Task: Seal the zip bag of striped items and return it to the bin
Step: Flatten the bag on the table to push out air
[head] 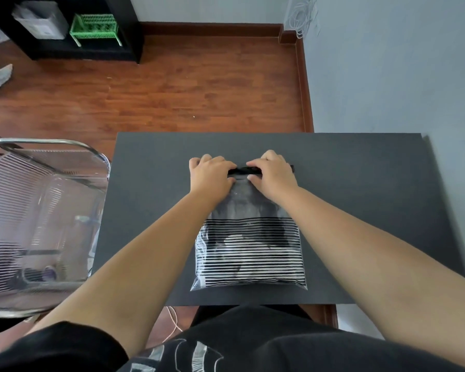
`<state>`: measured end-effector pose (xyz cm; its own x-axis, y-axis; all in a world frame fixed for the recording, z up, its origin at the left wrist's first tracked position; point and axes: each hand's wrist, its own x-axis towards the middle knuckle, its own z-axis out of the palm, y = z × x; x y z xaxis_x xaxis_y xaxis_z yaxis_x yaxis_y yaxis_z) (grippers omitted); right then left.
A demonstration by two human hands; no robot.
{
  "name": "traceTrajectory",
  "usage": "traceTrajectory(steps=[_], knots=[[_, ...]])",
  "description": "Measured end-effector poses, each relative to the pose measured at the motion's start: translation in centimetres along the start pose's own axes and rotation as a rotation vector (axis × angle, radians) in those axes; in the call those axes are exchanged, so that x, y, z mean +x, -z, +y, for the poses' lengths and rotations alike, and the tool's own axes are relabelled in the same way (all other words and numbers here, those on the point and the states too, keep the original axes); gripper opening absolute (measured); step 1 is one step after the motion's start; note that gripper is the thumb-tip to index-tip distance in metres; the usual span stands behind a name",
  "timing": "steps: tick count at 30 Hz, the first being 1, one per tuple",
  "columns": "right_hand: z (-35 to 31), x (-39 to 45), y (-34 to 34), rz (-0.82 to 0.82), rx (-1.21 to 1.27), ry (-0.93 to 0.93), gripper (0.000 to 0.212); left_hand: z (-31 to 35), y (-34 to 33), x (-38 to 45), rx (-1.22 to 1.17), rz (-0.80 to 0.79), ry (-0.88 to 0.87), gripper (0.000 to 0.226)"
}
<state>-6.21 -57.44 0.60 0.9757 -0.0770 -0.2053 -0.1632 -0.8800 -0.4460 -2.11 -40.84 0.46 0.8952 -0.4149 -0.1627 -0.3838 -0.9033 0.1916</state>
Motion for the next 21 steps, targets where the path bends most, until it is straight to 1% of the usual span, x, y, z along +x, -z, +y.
traceTrajectory(steps=[3, 6, 8, 11, 14, 17, 21], knots=[[-0.1, 0.1, -0.5, 0.011, 0.012, 0.02, 0.028, 0.2, -0.2, 0.1, -0.061, 0.001, 0.011, 0.026], [-0.3, 0.2, -1.0, 0.045, -0.008, 0.011, 0.015, 0.1, -0.7, 0.0, -0.106, -0.029, 0.003, 0.026], [-0.5, 0.2, -1.3, 0.051, -0.028, -0.009, 0.011, -0.1, -1.0, -0.2, -0.105, -0.015, -0.026, 0.026], [-0.5, 0.2, -1.6, 0.052, -0.02, -0.013, 0.016, -0.2, -1.3, -0.5, -0.082, 0.027, -0.053, 0.031], [-0.3, -0.1, -1.7, 0.088, 0.003, 0.039, 0.014, -0.1, -1.6, -0.8, -0.058, 0.073, -0.054, 0.037], [-0.4, -0.4, -1.8, 0.11, -0.006, 0.079, 0.012, -0.1, -1.7, -1.0, -0.044, 0.103, -0.065, 0.036], [-0.5, -0.4, -2.0, 0.117, -0.058, 0.104, 0.015, 0.0, -1.7, -1.2, -0.007, 0.095, -0.074, 0.035]])
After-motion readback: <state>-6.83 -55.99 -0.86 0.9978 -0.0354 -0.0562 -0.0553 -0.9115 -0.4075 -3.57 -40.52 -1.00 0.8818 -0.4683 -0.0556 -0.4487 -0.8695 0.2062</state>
